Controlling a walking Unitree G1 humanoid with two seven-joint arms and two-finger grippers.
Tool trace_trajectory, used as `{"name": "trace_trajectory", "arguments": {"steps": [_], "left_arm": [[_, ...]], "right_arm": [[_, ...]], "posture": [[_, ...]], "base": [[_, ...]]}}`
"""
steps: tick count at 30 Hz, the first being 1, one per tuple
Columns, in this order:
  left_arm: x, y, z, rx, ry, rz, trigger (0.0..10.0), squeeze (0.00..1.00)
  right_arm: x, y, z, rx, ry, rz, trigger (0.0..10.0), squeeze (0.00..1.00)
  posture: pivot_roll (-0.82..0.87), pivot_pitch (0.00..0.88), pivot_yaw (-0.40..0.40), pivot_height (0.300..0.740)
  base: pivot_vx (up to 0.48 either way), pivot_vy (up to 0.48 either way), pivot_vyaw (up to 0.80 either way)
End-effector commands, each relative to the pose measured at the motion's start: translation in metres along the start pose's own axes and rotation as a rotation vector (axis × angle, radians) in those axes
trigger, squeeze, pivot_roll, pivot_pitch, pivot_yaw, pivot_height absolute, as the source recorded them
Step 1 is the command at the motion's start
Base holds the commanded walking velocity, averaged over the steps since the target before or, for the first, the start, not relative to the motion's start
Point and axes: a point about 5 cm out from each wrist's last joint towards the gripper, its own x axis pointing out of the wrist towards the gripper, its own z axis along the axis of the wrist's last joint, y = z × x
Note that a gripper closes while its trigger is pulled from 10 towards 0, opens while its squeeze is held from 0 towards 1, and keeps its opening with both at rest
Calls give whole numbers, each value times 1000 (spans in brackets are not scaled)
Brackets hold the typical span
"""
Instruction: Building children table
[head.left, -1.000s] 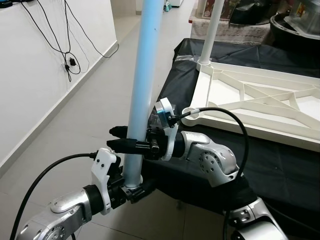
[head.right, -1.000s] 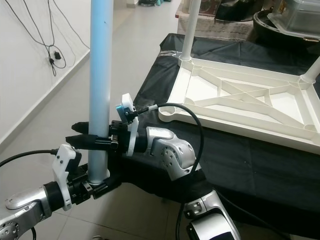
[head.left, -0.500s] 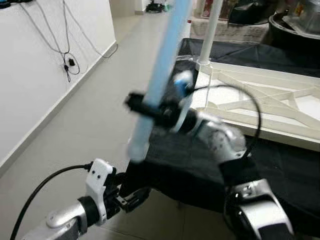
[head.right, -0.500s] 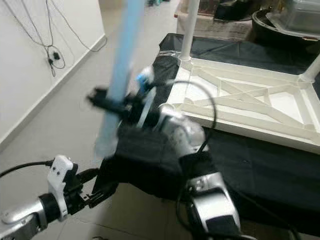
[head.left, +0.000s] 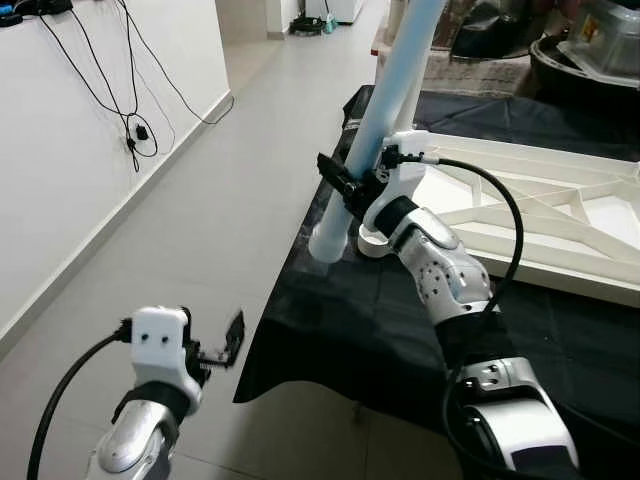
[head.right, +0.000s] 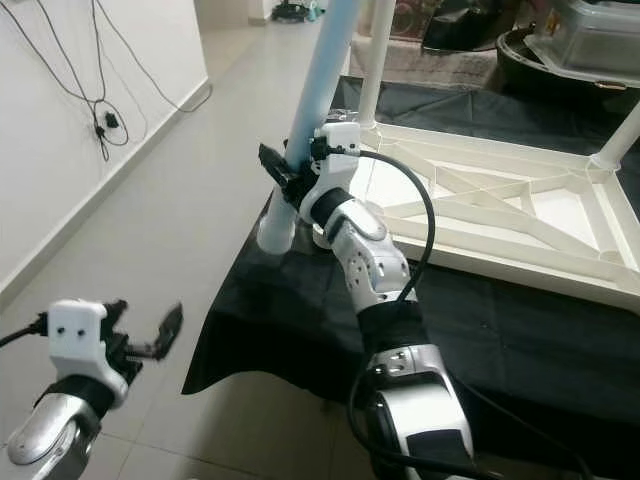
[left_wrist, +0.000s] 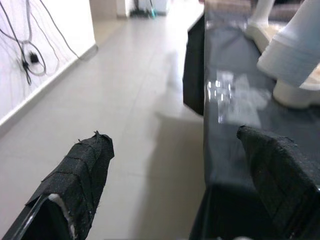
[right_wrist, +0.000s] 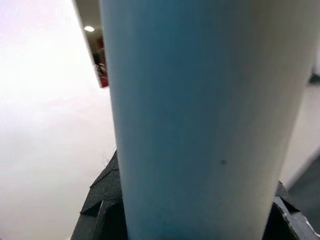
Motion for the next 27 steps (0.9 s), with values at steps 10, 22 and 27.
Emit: {"name": "trace_trajectory", "arguments": {"steps": [10, 22, 27], "left_arm": [[1, -3, 8, 43, -84, 149, 10000, 0], [2, -2, 9, 57, -94, 181, 10000, 0], [2, -5, 7, 46, -89, 165, 10000, 0]], "right_arm": [[-6, 5, -3, -72, -95, -48, 10000, 0], [-3, 8, 0, -107, -125, -73, 10000, 0], [-3, 6, 2, -104, -139, -103, 10000, 0]], "posture": [[124, 48, -14, 740], [124, 63, -23, 740], [125, 66, -22, 740]], "base": [[0, 0, 0], [164, 0, 0], [304, 0, 0]]}}
